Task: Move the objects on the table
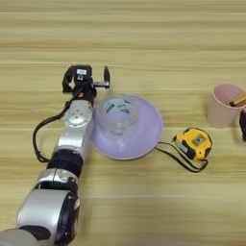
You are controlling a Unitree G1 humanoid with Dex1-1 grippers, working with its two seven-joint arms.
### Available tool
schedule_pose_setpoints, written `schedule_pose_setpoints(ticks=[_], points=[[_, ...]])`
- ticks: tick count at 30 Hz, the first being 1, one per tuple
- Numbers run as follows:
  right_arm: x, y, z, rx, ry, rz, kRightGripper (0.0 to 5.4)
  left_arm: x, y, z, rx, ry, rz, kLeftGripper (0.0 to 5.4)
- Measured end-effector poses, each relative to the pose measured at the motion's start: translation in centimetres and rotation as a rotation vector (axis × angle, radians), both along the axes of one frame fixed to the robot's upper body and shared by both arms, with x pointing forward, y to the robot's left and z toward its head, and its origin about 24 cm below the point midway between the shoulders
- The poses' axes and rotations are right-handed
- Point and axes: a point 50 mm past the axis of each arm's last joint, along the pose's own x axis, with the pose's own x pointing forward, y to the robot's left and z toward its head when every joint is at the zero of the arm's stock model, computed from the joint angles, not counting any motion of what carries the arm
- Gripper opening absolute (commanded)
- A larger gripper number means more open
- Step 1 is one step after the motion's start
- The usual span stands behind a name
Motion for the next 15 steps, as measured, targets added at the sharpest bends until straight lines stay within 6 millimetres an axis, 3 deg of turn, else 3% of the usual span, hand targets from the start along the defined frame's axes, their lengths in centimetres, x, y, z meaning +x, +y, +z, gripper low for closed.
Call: schedule_pose_setpoints(ticks=[5, 15], points=[[0.1, 0.4, 0.0, 0.004, -0.003, -0.007, 5.39, -1.0, -0.7, 2.1, -0.031, 0.035, -0.117, 5.40], [0.5, 2.1, 0.3, 0.023, -0.035, 0.001, 5.39, -2.1, 1.4, 2.5, -0.006, 0.194, -0.201, 5.40]])
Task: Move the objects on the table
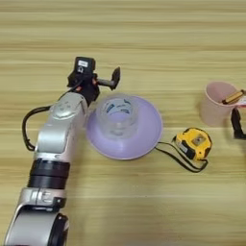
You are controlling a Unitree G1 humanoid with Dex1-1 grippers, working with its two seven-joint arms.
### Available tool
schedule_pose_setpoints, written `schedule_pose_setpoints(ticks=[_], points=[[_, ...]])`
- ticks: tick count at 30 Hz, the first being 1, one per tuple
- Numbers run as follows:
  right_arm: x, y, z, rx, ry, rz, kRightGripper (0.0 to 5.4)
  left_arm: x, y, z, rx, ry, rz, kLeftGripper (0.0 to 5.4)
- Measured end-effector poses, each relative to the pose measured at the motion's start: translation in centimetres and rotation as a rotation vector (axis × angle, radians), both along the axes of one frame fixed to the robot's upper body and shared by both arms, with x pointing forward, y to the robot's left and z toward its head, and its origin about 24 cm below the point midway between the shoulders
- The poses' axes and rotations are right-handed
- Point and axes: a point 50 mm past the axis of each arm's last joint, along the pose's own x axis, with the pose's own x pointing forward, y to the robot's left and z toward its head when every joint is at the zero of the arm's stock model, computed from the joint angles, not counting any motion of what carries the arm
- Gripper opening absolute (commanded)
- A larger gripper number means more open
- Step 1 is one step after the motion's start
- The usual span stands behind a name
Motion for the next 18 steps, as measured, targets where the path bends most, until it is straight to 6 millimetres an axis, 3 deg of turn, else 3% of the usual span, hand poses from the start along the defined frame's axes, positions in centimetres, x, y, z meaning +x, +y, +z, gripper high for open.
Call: schedule_pose_setpoints(ticks=[9, 18], points=[[0.2, 1.4, 0.5, 0.013, -0.026, 0.012, 5.39, -0.3, 3.1, 1.5, 0.141, 0.001, -0.120, 5.40], [0.2, 2.1, 0.7, 0.020, -0.035, 0.007, 5.39, -0.8, 2.8, 2.0, 0.117, 0.013, -0.179, 5.40]])
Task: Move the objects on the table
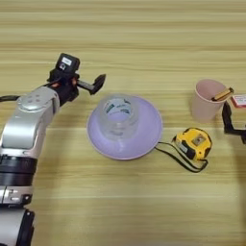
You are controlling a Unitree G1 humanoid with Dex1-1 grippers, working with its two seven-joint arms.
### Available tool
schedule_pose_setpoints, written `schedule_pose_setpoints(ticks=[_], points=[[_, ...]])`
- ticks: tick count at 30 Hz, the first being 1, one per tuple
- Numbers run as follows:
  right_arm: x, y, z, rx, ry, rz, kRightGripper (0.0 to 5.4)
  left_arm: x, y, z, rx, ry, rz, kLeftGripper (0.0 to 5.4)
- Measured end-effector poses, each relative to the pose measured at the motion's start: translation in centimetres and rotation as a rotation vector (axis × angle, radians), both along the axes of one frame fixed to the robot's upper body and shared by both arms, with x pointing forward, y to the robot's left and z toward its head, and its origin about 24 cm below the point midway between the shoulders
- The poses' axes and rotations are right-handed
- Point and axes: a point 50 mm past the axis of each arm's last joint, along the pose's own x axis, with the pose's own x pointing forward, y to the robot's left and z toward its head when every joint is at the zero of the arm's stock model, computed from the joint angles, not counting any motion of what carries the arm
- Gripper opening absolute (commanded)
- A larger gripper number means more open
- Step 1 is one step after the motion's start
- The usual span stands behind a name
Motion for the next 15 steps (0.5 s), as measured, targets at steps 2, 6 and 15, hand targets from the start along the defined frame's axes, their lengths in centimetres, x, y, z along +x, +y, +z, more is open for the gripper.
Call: schedule_pose_setpoints(ticks=[2, 6, 15], points=[[0.00, 0.07, 0.14, -0.003, -0.005, 0.002, 5.39, -0.08, -0.18, 0.12, -0.002, -0.001, -0.014, 5.40], [-0.01, 0.13, 0.23, -0.005, -0.007, 0.002, 5.39, -0.33, -0.55, -0.23, 0.000, 0.023, -0.048, 5.40], [-0.91, -0.35, 0.32, -0.041, -0.010, -0.072, 5.39, -0.70, -0.92, -0.22, 0.005, 0.021, -0.074, 5.40]])
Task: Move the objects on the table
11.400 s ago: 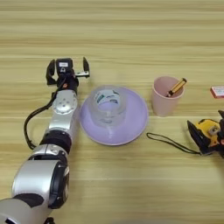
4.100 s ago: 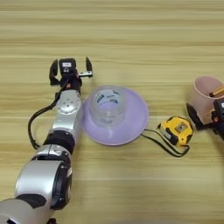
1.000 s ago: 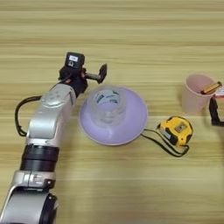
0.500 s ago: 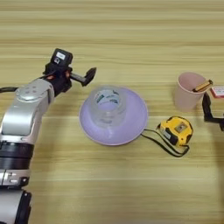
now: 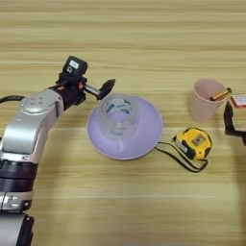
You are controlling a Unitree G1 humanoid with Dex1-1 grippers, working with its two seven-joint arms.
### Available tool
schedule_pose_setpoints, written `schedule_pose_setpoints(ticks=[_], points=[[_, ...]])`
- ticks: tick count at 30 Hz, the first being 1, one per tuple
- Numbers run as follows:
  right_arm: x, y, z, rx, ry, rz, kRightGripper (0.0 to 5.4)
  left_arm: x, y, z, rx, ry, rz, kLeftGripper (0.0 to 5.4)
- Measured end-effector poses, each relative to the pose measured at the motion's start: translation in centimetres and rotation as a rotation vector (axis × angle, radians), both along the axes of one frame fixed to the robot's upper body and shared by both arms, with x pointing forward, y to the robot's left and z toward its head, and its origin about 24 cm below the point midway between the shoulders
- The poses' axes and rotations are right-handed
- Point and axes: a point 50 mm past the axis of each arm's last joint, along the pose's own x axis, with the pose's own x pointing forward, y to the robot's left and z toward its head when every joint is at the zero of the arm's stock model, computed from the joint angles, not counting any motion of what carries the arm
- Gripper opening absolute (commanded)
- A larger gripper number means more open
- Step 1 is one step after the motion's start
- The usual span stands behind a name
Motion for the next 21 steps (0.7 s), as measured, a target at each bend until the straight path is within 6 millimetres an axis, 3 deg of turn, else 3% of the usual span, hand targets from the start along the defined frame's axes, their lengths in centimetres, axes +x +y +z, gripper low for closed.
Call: schedule_pose_setpoints(ticks=[9, 13, 18, 21], points=[[-0.7, -2.7, 0.3, -0.023, -0.008, -0.201, 5.39, 0.0, 0.0, -0.1, 0.000, 0.001, 0.004, 5.40], [-0.7, -2.7, 0.3, -0.021, -0.003, -0.202, 5.39, -0.2, 0.0, -0.4, 0.000, 0.017, 0.004, 5.40], [-0.7, -2.7, 0.2, -0.018, 0.005, -0.203, 5.39, -1.5, -1.3, -2.4, -0.024, 0.109, -0.046, 5.40], [-0.6, -2.6, 0.2, -0.016, 0.010, -0.202, 5.39, -1.8, -1.6, -2.3, -0.032, 0.110, -0.064, 5.40]])
